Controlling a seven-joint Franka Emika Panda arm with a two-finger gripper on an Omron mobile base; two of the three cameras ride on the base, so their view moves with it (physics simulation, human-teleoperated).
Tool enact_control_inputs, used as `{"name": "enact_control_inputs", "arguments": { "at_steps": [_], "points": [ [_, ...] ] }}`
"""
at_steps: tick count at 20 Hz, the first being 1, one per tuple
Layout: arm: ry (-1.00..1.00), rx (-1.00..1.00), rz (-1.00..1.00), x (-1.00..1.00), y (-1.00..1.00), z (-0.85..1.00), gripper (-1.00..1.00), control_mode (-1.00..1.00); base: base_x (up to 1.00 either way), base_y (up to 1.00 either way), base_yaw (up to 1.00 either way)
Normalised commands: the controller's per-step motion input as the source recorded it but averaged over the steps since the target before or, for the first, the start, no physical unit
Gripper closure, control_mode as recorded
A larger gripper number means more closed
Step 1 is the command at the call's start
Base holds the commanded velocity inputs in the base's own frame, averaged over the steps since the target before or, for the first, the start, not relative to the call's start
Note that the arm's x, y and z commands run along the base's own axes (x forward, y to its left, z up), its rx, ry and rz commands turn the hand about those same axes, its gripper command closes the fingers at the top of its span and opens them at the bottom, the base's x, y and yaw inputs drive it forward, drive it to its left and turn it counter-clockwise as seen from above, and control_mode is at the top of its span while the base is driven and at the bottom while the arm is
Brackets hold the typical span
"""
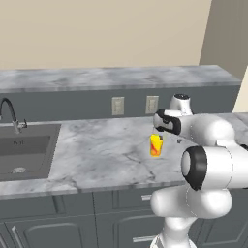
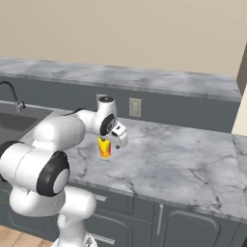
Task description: Place the pitcher and cup on the dining counter for serving.
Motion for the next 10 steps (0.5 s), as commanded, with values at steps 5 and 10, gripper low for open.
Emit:
{"name": "enact_control_inputs", "arguments": {
  "at_steps": [5,10],
  "points": [
    [0.05,0.0,0.0,0.17,0.0,-0.37,-1.0,-1.0,0.0,0.0,0.0],
    [0.03,0.0,0.0,0.02,0.0,-0.22,-1.0,-1.0,0.0,0.0,0.0]
  ]
}}
